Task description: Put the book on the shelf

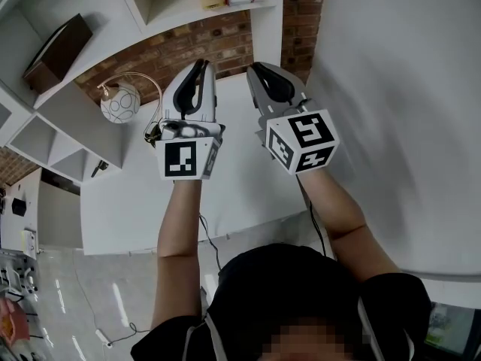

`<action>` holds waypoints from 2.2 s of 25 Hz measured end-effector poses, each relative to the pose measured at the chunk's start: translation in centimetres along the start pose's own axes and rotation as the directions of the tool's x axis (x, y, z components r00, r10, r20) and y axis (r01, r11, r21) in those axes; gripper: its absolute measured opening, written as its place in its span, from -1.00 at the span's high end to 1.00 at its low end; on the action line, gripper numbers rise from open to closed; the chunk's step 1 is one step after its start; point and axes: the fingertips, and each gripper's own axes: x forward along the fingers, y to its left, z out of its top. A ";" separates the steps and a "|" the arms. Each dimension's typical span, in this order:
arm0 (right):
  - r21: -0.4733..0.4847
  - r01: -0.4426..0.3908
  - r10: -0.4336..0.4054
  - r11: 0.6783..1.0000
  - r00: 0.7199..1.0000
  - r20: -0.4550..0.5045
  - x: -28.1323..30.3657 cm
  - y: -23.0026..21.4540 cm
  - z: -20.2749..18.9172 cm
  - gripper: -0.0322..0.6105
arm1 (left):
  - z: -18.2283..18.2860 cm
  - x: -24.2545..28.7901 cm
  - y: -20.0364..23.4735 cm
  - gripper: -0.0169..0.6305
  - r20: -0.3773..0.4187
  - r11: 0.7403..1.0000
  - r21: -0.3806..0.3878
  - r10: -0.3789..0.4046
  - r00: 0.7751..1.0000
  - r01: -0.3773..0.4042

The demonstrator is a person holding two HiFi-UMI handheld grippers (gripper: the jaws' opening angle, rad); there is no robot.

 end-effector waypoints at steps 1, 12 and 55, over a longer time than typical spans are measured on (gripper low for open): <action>0.000 -0.001 0.001 1.000 1.000 0.006 -0.2 0.1 -0.2 0.82 | -0.3 -0.5 -0.3 0.86 -0.002 1.000 -0.003 0.003 1.000 -0.003; -0.012 -0.036 0.036 0.999 0.997 -0.067 -2.2 2.6 -5.2 0.84 | -4.9 -5.9 -4.9 0.87 -0.127 0.997 -0.068 -0.051 0.991 0.043; 0.093 -0.086 0.100 0.992 0.983 -0.156 -13.0 10.1 -12.8 0.91 | -7.9 -19.1 -10.8 0.87 -0.337 0.976 -0.219 -0.076 0.938 0.000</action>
